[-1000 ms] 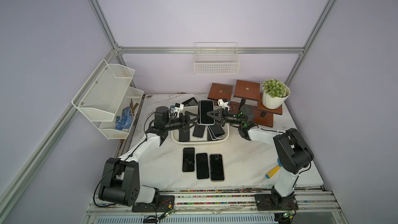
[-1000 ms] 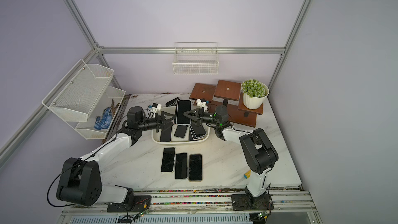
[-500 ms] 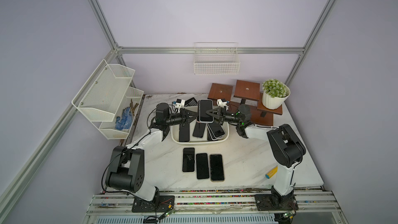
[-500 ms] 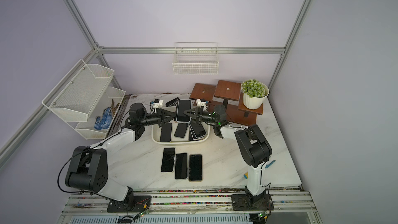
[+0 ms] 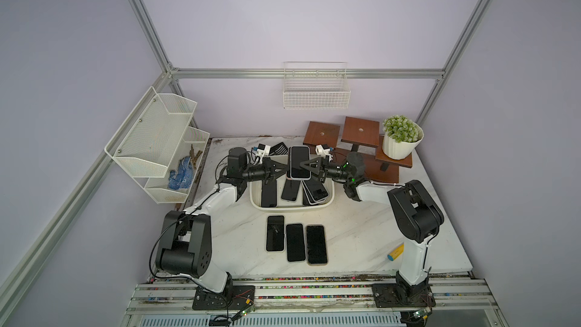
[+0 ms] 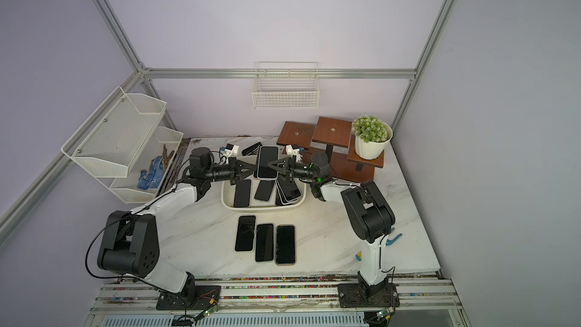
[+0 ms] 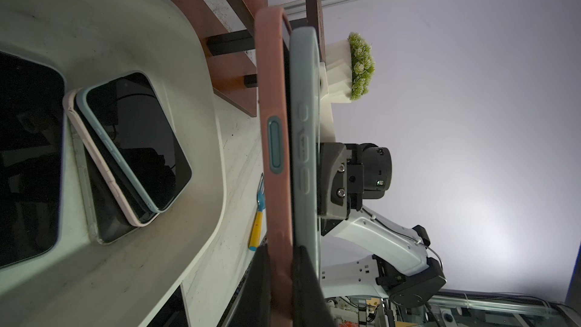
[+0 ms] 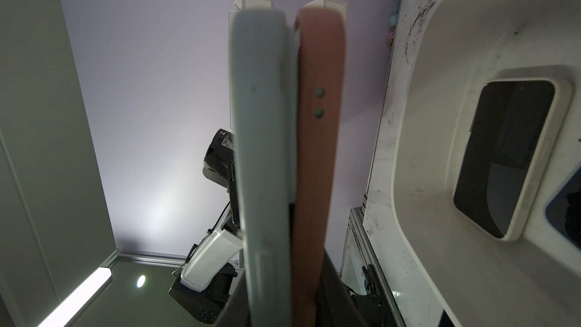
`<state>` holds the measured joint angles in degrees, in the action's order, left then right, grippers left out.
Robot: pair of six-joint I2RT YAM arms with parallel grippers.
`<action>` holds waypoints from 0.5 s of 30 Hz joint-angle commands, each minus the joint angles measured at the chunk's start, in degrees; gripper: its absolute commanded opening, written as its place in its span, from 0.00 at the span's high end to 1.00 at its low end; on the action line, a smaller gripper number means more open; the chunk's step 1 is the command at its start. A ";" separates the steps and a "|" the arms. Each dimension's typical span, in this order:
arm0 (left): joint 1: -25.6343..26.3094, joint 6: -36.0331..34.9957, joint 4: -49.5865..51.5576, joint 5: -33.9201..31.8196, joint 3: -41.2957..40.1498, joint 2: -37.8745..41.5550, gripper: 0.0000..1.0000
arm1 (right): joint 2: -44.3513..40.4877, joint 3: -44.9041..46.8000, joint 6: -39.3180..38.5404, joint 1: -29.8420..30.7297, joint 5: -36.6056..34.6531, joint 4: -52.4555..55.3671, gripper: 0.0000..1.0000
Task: Take the phone out of the storage box
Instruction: Adjust the phone.
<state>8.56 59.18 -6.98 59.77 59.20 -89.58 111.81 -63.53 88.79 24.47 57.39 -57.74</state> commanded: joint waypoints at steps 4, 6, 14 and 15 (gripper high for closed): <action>-0.62 -12.68 13.70 1.34 4.44 3.80 1.00 | -0.65 -1.69 -4.06 0.78 -0.43 -1.24 0.77; -0.65 -12.27 13.09 1.58 4.16 3.89 1.00 | -0.56 -1.62 -3.90 0.83 -0.43 -1.57 0.72; -0.60 -10.66 10.85 1.93 3.60 4.07 1.00 | -0.11 -1.68 -2.84 0.90 -0.96 -2.75 0.54; -0.65 -10.66 10.80 2.00 3.64 4.11 1.00 | -0.10 -1.60 -2.83 0.91 -0.98 -2.74 0.54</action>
<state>7.84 49.98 5.69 59.24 61.52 -88.07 112.09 -63.53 86.70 25.23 57.47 -56.14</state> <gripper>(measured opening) 0.100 0.459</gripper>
